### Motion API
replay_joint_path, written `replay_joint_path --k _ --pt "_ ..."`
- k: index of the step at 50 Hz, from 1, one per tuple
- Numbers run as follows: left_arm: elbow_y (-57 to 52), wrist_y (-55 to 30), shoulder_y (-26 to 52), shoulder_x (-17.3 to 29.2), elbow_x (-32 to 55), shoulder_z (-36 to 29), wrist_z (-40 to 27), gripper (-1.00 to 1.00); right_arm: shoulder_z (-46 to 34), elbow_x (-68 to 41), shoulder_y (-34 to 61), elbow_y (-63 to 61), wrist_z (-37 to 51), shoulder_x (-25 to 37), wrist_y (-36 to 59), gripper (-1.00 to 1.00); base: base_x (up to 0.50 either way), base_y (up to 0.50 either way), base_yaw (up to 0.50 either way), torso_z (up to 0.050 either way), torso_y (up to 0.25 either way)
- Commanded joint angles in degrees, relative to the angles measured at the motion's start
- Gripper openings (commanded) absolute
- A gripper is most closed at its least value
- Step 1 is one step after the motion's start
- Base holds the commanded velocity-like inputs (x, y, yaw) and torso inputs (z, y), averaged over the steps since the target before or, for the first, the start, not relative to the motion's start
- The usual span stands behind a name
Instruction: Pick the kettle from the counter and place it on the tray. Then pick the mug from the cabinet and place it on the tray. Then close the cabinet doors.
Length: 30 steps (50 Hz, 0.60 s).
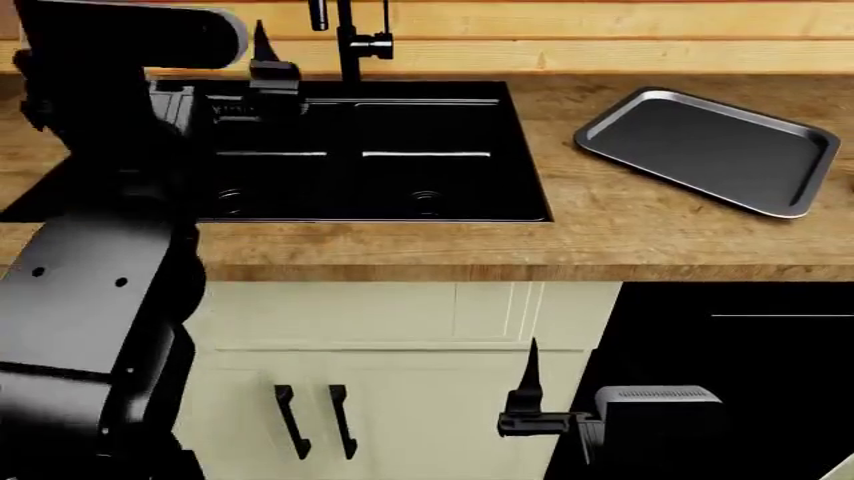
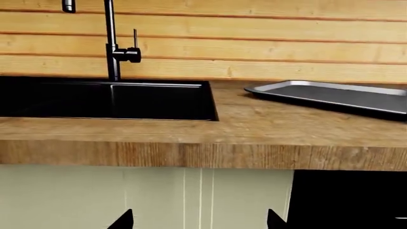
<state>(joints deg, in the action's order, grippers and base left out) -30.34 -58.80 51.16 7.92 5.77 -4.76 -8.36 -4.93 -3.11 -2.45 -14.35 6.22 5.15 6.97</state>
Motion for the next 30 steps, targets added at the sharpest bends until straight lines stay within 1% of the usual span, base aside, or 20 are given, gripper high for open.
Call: replay_joint_path --k 1,4,6,10,11,13,14,15,16,18,20,24,30 --pt "21.4 -12.2 40.1 -2.4 -0.6 -4.3 -0.7 1.0 -1.0 -0.7 -0.3 -2.5 1.0 0.9 1.2 1.0 0.0 0.0 0.0 0.05 0.008" --pt "36.8 -7.0 50.5 -4.3 -1.1 -3.7 -1.3 1.0 -1.3 -0.6 -0.4 -3.1 1.3 1.2 1.4 1.0 0.0 0.0 0.0 0.05 0.007" --pt "48.6 -2.5 57.7 -5.5 -1.7 -4.6 -1.5 1.0 -1.5 -0.6 -0.6 -3.3 1.5 1.4 1.3 1.0 0.0 0.0 0.0 0.05 0.006" --pt "69.0 5.6 69.6 -7.6 -0.9 -5.7 -2.4 1.0 -1.7 -0.8 -0.9 -4.2 1.8 1.8 1.4 1.0 0.0 0.0 0.0 0.05 0.005" --pt "74.2 7.6 72.4 -7.8 0.5 -6.9 -3.3 1.0 -1.7 -0.9 -1.0 -4.6 1.8 1.9 1.5 1.0 0.0 0.0 0.0 0.05 0.006" --pt "85.9 12.7 78.3 -7.9 6.3 -10.6 -5.6 1.0 -1.7 -1.2 -1.2 -4.8 1.9 2.1 1.5 1.0 0.0 0.0 0.0 0.05 0.006" --pt "91.1 15.4 80.9 -7.9 9.8 -14.1 -6.4 1.0 -1.7 -1.3 -1.2 -4.9 1.9 2.1 1.5 1.0 0.0 0.0 0.0 0.05 0.006" --pt "95.4 18.1 83.1 -7.9 13.8 -19.8 -7.1 1.0 -1.8 -1.3 -1.1 -4.9 2.0 2.2 1.7 1.0 0.0 0.0 0.0 0.05 0.006" --pt "96.3 18.2 83.8 -7.9 16.1 -20.1 -8.4 1.0 -1.9 -1.3 -1.1 -5.1 2.1 2.2 1.8 1.0 0.0 0.0 0.0 0.05 0.008" --pt "94.1 16.3 83.8 -7.9 14.1 -18.5 -9.4 1.0 -2.4 -1.2 -1.3 -5.4 2.1 2.2 1.8 1.0 0.0 0.0 0.0 0.05 0.007" --pt "92.4 14.3 83.8 -7.9 12.9 -17.8 -9.5 1.0 -2.6 -1.4 -1.4 -5.3 2.1 2.3 1.7 1.0 0.0 0.0 0.0 0.05 0.007" --pt "91.2 12.5 83.8 -7.9 12.8 -18.8 -9.0 1.0 -2.4 -2.1 -1.7 -5.8 2.3 2.5 1.4 1.0 0.0 0.0 0.0 0.05 0.006" --pt "88.8 9.5 83.8 -7.9 9.9 -17.5 -8.9 1.0 -2.3 -2.8 -1.7 -5.8 2.5 2.9 1.0 1.0 0.0 0.0 0.0 0.05 0.006"
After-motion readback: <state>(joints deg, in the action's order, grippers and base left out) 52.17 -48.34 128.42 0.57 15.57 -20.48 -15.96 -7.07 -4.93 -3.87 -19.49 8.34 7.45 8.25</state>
